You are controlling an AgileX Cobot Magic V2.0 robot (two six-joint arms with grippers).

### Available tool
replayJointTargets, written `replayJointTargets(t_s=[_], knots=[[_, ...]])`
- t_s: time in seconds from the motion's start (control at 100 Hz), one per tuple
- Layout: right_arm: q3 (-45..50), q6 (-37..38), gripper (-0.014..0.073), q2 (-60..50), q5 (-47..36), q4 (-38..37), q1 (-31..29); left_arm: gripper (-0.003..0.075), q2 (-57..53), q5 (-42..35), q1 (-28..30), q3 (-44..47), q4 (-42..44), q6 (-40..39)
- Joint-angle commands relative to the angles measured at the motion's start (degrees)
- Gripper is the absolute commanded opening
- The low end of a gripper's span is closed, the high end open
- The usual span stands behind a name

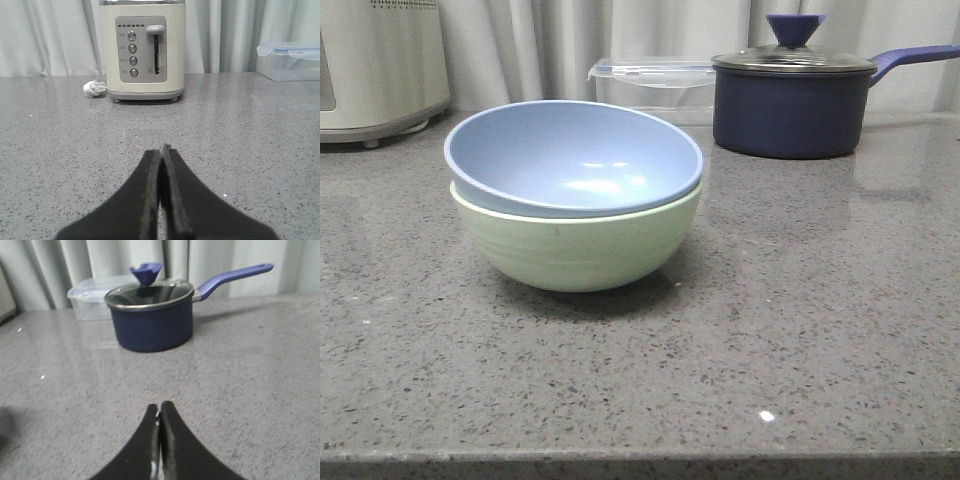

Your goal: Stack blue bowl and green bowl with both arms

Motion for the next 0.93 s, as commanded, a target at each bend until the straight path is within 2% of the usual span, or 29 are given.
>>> replayJointTargets(t_s=[0.0, 0.17, 0.92], knots=[[-0.1, -0.4, -0.0068, -1.1, -5.3, -0.4, -0.3, -0.002, -2.0, -4.5, 0.0, 2.3, 0.0, -0.4], [3.3, -0.4, -0.0068, -5.6, -6.2, -0.4, -0.3, -0.002, -2.0, -4.5, 0.0, 2.3, 0.0, -0.4], [3.1, -0.4, -0.0068, -5.4, -4.0, -0.4, -0.3, -0.002, -2.0, -4.5, 0.0, 2.3, 0.0, -0.4]])
